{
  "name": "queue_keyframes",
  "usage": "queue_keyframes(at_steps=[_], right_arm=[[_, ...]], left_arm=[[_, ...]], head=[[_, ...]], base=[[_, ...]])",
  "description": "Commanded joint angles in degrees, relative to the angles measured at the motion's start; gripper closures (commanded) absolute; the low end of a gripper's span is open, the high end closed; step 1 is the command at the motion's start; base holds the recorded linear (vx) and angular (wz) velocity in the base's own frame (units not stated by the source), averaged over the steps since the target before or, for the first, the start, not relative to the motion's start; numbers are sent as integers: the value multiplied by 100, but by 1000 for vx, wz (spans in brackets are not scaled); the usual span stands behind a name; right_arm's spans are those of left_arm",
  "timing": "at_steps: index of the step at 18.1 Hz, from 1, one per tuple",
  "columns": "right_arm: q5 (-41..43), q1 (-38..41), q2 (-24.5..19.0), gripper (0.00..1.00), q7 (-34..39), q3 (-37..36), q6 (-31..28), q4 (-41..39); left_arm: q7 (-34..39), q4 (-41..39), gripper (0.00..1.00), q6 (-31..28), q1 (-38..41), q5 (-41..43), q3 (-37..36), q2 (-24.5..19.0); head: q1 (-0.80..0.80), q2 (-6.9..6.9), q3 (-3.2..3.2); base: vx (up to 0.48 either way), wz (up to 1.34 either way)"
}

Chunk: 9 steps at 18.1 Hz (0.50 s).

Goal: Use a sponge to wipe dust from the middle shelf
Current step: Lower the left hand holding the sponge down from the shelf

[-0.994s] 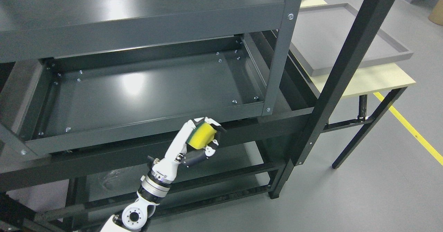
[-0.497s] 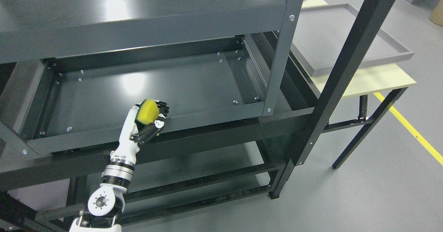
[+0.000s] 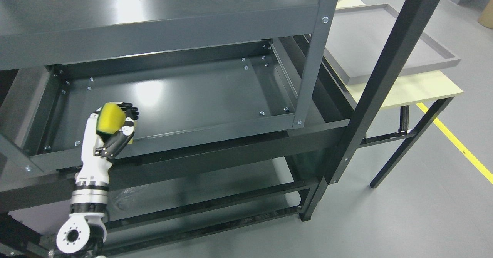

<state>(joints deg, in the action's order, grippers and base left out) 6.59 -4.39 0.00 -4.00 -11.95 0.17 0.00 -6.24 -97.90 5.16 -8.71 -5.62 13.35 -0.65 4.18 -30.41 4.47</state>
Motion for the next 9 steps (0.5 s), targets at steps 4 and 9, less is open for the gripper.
queue_keyframes(at_steps=[4, 9], right_arm=[[0, 0, 100, 0, -13, 0, -422, -100], [0, 0, 100, 0, -13, 0, -422, -100]], left_arm=[[-53, -361, 99, 29, 326, -27, 810, -35], [-88, -361, 99, 20, 326, -27, 810, -35]], head=[[0, 0, 0], [0, 0, 0]], base=[[0, 0], [0, 0]])
